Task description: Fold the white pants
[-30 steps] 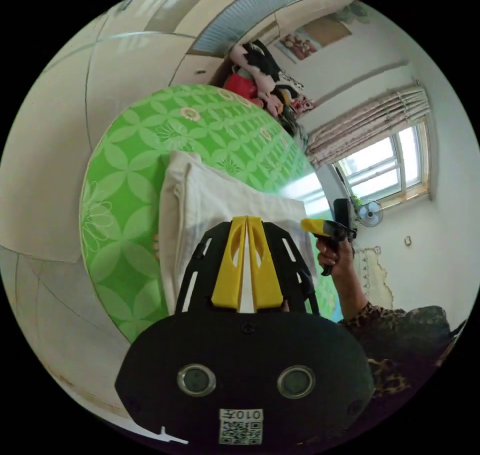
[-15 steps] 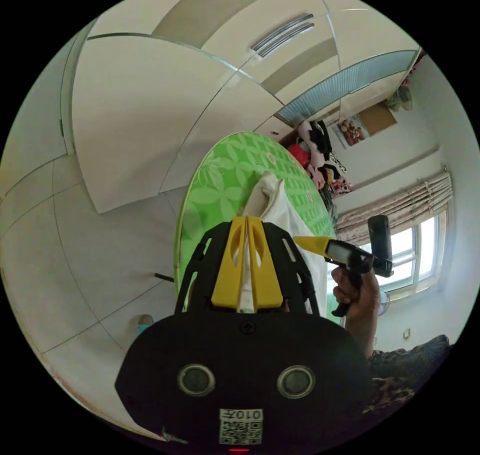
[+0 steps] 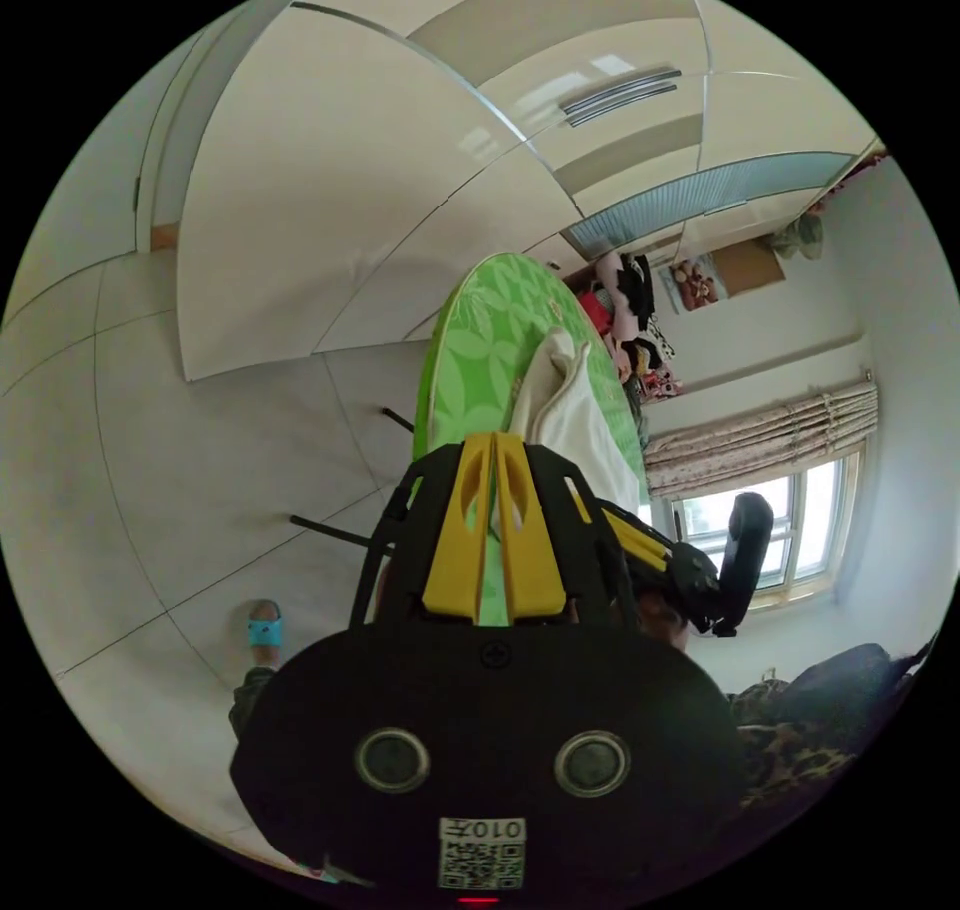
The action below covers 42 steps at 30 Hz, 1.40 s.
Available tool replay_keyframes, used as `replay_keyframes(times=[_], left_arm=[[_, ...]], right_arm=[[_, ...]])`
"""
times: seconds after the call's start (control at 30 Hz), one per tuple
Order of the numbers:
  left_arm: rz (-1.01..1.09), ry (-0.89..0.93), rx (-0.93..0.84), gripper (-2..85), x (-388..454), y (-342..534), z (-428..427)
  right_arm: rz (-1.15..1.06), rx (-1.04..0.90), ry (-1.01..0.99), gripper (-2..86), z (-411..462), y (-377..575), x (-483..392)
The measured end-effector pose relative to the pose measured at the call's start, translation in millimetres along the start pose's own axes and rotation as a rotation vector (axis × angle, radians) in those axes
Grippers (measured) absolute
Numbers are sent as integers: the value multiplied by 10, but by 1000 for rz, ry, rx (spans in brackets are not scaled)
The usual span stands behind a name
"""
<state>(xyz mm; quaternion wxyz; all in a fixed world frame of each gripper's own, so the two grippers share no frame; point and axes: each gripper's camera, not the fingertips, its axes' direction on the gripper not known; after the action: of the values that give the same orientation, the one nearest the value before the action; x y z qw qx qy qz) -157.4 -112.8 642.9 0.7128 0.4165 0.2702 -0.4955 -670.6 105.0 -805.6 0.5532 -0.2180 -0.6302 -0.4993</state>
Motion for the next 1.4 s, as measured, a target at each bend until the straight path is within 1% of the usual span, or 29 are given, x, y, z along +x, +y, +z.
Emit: replay_keyframes(times=[0.07, 0.13, 0.2, 0.27, 0.33, 0.43, 0.47, 0.57, 0.63, 0.7, 0.73, 0.8, 0.9, 0.97, 1.13, 1.2, 1.27, 1.33, 1.4], left_arm=[[14, 13, -10, -2, -4, -2, -7], [36, 41, -21, -2, 34, -20, 1], [70, 58, -40, -2, 115, -49, 33], [104, 39, -99, -2, 214, -98, 147], [108, 45, -138, -2, 245, -118, 225], [106, 13, -223, -2, 298, -150, 366], [106, -14, -215, -2, 316, -155, 377], [86, -42, -216, -2, 304, -185, 403], [63, -29, -229, -2, 253, -213, 422], [47, -8, -244, -2, 199, -251, 427], [29, 12, -257, -2, 161, -283, 430], [16, 59, -274, -2, 120, -339, 434], [11, 202, -307, -2, 76, -418, 467], [-4, 256, -332, -2, 44, -449, 511], [-12, 277, -323, -2, 25, -511, 500], [-7, 273, -321, -1, 35, -530, 491], [-8, 257, -309, -1, 22, -550, 458], [-17, 245, -293, -2, -13, -562, 422], [-33, 214, -300, -2, -57, -571, 417]], right_arm=[[-14, -1, -17, 60, 77, 9, -58], [-77, 16, 20, 60, 185, 46, -203], [-86, 52, 33, 58, 273, 104, -293], [-66, 92, -1, 56, 351, 178, -321], [-13, 132, -84, 54, 461, 255, -301], [1, 145, -113, 52, 587, 299, -365], [-3, 145, -112, 52, 610, 304, -388], [-19, 131, -79, 49, 713, 309, -545], [-11, 95, -41, 43, 747, 294, -697], [-42, 109, -9, 42, 728, 301, -856], [-102, 122, 10, 45, 727, 319, -991], [-114, 119, 88, 48, 775, 331, -1167], [-136, 114, 219, 53, 906, 358, -1401], [-129, 111, 233, 55, 955, 367, -1486], [-79, 127, 214, 74, 1053, 404, -1612], [-90, 135, 246, 81, 1085, 418, -1686], [-99, 139, 279, 93, 1098, 422, -1774], [-114, 188, 245, 109, 1027, 450, -1885], [-125, 200, 254, 115, 1033, 458, -1958]])
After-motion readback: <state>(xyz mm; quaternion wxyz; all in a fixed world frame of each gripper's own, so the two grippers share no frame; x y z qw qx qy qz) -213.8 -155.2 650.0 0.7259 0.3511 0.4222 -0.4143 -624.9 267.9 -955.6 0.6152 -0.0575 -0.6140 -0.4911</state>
